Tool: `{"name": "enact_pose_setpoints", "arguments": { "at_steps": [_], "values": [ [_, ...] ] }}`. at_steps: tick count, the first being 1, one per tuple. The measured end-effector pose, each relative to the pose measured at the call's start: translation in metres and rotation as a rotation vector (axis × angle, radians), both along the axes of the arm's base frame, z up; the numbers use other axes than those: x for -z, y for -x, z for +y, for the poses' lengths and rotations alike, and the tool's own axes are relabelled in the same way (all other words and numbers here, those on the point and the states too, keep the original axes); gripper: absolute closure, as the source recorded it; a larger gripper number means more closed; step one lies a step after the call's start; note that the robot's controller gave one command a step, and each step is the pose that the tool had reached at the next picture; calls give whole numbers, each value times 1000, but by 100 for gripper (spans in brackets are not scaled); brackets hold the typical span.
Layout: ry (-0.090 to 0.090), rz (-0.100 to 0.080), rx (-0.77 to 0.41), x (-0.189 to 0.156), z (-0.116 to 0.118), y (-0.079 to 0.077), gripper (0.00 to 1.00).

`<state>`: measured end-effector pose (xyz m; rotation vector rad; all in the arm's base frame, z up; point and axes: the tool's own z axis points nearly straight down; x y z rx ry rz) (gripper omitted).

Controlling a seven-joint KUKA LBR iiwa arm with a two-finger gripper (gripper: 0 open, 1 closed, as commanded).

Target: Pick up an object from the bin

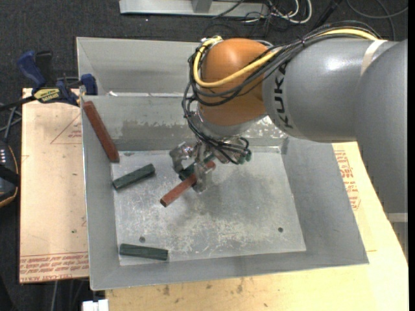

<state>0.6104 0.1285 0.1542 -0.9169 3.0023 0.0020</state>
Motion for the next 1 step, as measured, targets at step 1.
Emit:
{"name": "enact_pose_setpoints", "arguments": {
  "at_steps": [1],
  "values": [
    [0, -1, 13, -74, 6, -5, 100]
  ]
}}
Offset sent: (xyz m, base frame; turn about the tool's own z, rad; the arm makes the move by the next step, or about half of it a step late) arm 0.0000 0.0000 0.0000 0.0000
